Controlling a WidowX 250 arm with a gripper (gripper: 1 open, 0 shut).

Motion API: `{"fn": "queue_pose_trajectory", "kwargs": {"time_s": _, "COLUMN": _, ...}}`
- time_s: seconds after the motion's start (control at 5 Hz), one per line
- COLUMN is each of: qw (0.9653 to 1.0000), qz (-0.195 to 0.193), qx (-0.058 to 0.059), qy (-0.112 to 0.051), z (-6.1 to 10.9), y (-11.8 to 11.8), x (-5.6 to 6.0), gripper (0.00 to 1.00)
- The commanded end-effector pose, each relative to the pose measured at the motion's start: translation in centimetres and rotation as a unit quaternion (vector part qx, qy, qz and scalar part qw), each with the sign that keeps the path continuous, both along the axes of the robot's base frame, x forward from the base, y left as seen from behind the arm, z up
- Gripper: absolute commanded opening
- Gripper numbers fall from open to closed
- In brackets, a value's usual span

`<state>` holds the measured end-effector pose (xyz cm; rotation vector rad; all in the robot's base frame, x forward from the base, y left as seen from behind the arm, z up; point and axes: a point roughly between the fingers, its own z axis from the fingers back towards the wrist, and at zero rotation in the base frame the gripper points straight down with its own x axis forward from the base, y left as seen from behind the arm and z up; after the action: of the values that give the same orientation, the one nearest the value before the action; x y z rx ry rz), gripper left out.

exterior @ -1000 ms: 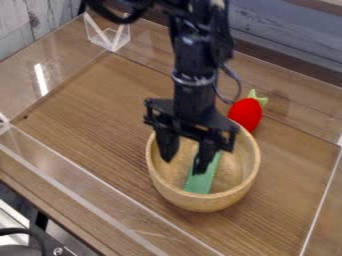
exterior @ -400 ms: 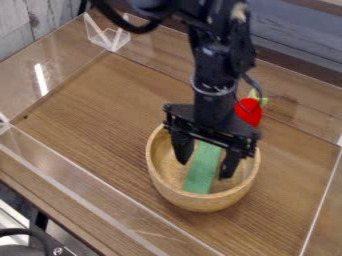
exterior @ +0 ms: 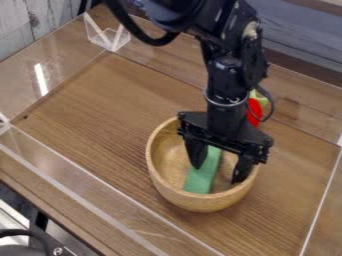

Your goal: Remove the green block from the brown bowl and put it on the table

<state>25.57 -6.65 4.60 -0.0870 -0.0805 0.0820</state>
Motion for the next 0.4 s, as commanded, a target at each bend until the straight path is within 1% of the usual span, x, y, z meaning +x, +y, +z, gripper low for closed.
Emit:
{"fn": "queue_pose_trajectory", "kwargs": {"time_s": 0.0, "qw": 0.9995, "qz": -0.019, "qx": -0.006, "qy": -0.026, "z": 0.6, "y": 0.3, "x": 1.4, "gripper": 1.0}}
{"fn": "queue_pose_trajectory", "kwargs": {"time_s": 0.2, "qw": 0.9996, "qz": -0.007, "qx": -0.004, "qy": -0.028, "z": 2.2, "y": 1.4, "x": 1.0, "gripper": 1.0}}
